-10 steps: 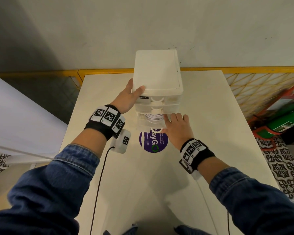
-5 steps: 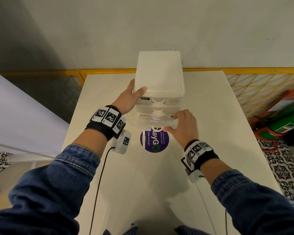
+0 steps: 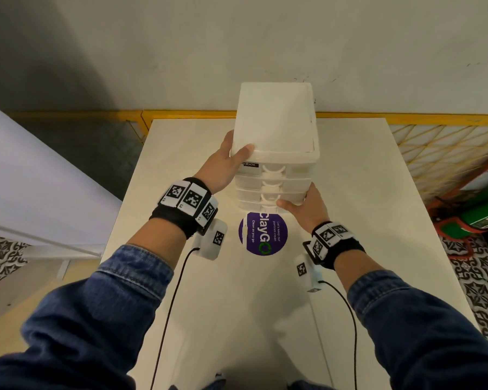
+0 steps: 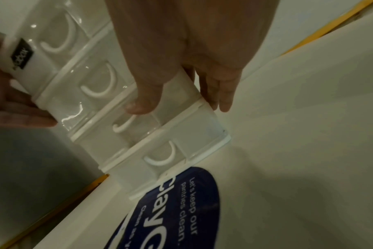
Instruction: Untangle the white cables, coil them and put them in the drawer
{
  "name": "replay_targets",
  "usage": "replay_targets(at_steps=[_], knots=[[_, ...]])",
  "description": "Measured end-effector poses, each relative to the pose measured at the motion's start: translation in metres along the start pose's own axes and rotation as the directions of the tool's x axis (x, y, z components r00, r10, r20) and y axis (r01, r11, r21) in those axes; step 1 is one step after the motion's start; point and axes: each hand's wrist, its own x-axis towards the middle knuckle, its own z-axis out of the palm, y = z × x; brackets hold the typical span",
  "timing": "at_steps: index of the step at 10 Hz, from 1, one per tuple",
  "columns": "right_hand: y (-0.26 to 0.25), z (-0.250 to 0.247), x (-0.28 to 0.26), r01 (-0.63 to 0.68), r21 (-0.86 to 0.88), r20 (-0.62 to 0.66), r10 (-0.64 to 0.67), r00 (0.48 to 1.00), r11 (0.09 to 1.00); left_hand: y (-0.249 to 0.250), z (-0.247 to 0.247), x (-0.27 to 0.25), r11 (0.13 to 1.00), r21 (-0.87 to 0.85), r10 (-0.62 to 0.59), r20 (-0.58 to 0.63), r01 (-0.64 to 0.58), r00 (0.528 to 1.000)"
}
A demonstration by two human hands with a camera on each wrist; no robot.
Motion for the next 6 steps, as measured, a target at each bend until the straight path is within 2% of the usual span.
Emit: replay_targets(at_steps=[1, 2, 3, 4, 5, 6], knots=[[0.002, 0.004, 0.003, 0.013, -0.026, -0.040, -0.014, 0.999, 1.000, -0.001, 0.001, 0.002, 1.000, -0.002, 0.013, -0.012, -0.013, 1.000], [0.006, 0.011, 0.006, -0.051, -0.145, -0.127, 0.033, 0.991, 0.988, -0.002, 0.003, 0.002, 1.000, -0.019, 0.011, -0.022, -0.011, 1.000], [0.008, 0.014, 0.010, -0.075, -0.177, -0.136, 0.051, 0.989, 0.981, -0.003, 0.004, 0.003, 1.000, -0.024, 0.019, -0.037, -0.020, 0.999], [0.006, 0.011, 0.009, -0.083, -0.208, -0.119, 0.059, 0.991, 0.975, -0.002, 0.005, 0.000, 0.999, -0.032, 0.000, -0.032, -0.001, 0.999], [0.004, 0.006, 0.007, -0.085, -0.194, -0.036, 0.080, 0.996, 0.977, -0.002, 0.004, -0.004, 0.998, -0.044, -0.042, -0.018, 0.041, 0.999], [0.016, -0.008, -0.013, -0.126, -0.302, 0.099, 0.162, 0.982, 0.945, -0.008, 0.006, -0.022, 0.988, -0.021, -0.153, -0.040, 0.152, 0.987]])
